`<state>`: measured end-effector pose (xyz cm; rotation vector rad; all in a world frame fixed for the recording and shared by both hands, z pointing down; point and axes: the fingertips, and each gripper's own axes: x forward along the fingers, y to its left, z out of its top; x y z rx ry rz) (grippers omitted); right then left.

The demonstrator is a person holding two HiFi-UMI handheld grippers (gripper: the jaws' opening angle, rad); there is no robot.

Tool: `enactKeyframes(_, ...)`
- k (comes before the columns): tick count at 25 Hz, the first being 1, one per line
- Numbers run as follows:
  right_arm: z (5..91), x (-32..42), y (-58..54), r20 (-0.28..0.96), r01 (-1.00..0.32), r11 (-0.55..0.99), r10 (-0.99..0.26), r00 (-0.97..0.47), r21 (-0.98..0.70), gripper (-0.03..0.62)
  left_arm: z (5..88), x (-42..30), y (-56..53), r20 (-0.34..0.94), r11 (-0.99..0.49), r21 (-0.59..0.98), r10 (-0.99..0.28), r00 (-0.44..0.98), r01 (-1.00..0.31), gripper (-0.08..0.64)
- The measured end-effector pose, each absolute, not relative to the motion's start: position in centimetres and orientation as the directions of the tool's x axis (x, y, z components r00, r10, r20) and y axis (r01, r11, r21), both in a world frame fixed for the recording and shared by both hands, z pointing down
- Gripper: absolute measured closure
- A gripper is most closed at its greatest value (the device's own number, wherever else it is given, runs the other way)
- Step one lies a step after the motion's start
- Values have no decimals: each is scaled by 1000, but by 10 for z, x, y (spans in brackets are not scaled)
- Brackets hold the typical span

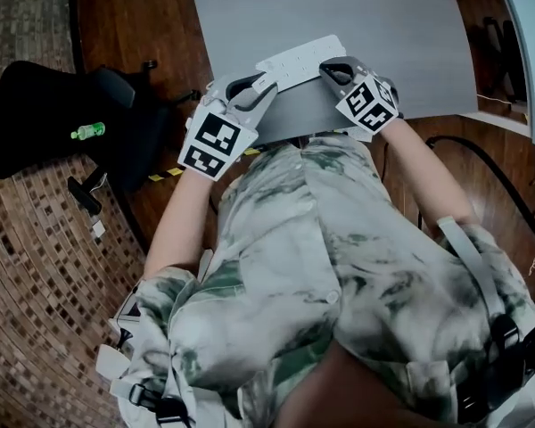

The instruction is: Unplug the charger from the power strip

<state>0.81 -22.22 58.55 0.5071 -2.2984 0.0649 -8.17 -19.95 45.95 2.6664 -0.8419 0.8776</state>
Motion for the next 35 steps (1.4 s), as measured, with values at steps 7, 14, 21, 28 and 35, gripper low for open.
enactKeyframes(7,514,-8,-119,600,-502,860,-452,-660,96,591,420,-135,-99,520,-800,40,-496,696,-599,453)
enactKeyframes(14,467,-29,-4,557,-551,828,-508,-657,105,591,401,-160,-13,453,-823,64,-481,751,-565,452)
enactKeyframes(21,433,-29,87,532,-534,832,-523,-666,149,591,382,-149,67,421,-836,50,-478,771,-546,453)
enactKeyframes(28,412,-3,154,481,-517,840,-527,-701,166,591,367,-106,133,398,-833,36,-495,772,-553,453)
enactKeyframes(35,408,57,253,465,-474,864,-495,-734,172,591,354,-31,218,393,-827,25,-509,766,-562,453)
